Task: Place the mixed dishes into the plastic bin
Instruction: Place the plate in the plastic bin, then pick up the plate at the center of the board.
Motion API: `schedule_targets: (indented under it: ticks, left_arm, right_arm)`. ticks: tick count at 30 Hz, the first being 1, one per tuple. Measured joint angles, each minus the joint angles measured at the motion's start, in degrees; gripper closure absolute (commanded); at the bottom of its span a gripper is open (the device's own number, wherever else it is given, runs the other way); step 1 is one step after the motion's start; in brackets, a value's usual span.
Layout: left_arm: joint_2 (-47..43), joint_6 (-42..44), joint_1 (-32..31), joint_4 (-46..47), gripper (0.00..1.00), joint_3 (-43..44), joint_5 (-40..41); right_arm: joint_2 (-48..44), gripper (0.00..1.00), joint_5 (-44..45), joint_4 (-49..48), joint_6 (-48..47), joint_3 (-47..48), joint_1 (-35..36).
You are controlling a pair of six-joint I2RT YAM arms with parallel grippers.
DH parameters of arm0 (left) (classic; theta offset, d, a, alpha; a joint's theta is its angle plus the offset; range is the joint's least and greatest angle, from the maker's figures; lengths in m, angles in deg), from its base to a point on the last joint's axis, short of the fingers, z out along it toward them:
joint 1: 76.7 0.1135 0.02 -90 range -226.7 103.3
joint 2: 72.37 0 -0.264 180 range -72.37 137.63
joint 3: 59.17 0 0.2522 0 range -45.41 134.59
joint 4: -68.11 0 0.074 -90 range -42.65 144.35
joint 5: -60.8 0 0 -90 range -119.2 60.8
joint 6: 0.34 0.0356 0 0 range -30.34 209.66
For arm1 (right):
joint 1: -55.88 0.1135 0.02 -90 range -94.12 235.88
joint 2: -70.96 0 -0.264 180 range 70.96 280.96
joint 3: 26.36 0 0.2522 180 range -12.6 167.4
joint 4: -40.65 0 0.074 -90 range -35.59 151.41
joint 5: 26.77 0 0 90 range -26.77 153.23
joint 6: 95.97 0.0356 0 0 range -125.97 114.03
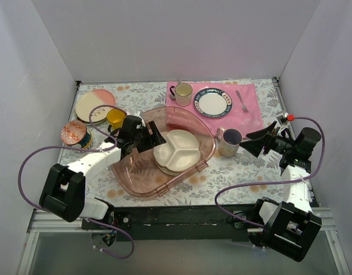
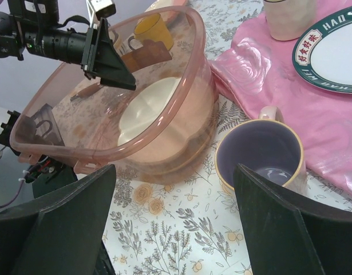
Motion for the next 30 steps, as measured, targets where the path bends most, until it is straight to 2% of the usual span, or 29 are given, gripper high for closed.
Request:
schedule_targets:
  ticks: [10, 19, 24, 30]
  left_arm:
    - [-4.24, 3.02, 0.00, -3.17, 0.19, 7.23, 2.05]
    - [-9.16, 9.11, 0.02, -8.74, 0.02, 16.00, 6.10]
    - [-9.86, 15.06, 0.98, -10.93, 0.02, 23.12, 11.10]
    - [-7.87, 20.76, 6.43, -12.48, 0.02, 27.71, 14.93]
  right_arm:
    - [-0.02, 0.10, -0.09, -0.15, 0.04, 0.00, -0.28]
    - [-0.02, 0.10, -0.26, -0.17, 0.04, 0.00, -0.33]
    - [0.00, 0.10, -0.48, -0.17, 0.02, 0.00, -0.33]
    - [0.39, 0.10, -1.07, -0.15, -0.24, 0.00, -0.33]
